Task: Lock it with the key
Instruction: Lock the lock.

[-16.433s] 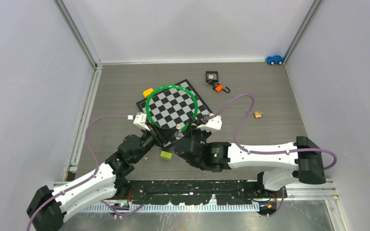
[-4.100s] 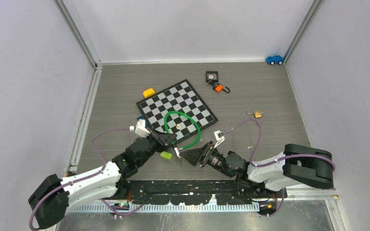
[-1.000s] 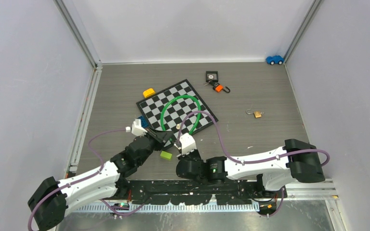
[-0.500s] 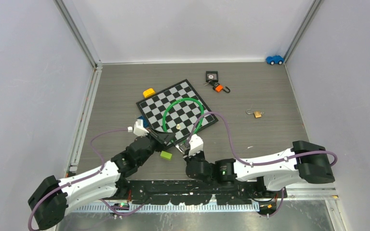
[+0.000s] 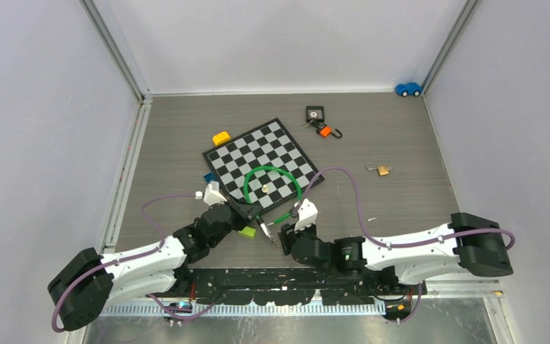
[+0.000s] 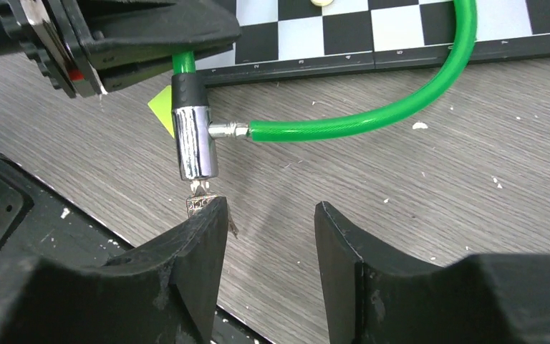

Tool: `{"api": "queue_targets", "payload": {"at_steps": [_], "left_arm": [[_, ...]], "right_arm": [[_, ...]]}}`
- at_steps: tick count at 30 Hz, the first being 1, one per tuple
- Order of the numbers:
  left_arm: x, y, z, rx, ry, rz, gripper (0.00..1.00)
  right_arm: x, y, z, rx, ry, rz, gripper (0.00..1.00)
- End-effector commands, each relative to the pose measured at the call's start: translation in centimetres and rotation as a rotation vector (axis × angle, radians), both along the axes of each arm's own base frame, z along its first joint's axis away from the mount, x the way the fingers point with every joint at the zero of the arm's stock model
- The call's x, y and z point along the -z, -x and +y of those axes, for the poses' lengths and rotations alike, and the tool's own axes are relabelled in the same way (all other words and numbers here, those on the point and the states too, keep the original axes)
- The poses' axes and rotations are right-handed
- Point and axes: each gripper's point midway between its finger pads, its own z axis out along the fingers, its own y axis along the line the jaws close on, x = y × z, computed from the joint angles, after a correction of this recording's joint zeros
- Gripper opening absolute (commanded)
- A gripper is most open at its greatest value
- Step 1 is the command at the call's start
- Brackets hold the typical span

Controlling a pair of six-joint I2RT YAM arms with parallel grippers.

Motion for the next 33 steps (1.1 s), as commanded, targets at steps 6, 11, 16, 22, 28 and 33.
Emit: {"api": "queue_targets", "payload": {"at_steps": [6,11,16,22,28,33], "left_arm": [[-3.0,-0.8,-0.4,-0.024,0.081,-0.077,0.00],[-3.0,-0.8,-0.5,-0.020,0.079,-0.077,0.00],[-2.9,-0.7,-0.4,-0.020,0.076,-0.074,0.00],[-2.6,-0.5,-0.1,-0.015,0.048,-0.067,0.00],[-2.2,-0.1,0.4,0.006,-0.035,-0.051,0.00],[-2.2,0.1,0.9,0.003,-0.080,-0.036,0.00]], "right_arm": [[-3.1,0.7,-1.3,-0.062,-0.084,0.000,0.53],[-2.4,1.4,-0.3,-0.168,0.056,-0.018,0.48],[-2.2,1.1,1.3,-0.196,0.149,-0.047,0.48],[-2.5,1.5,3.4,-0.226,0.163,-0.048,0.51],[-1.8,1.8,4.6,-0.235,0.198,-0.023,0.51],[-0.9,1.4,4.8,-0.194,0.240,-0.021,0.50]]}}
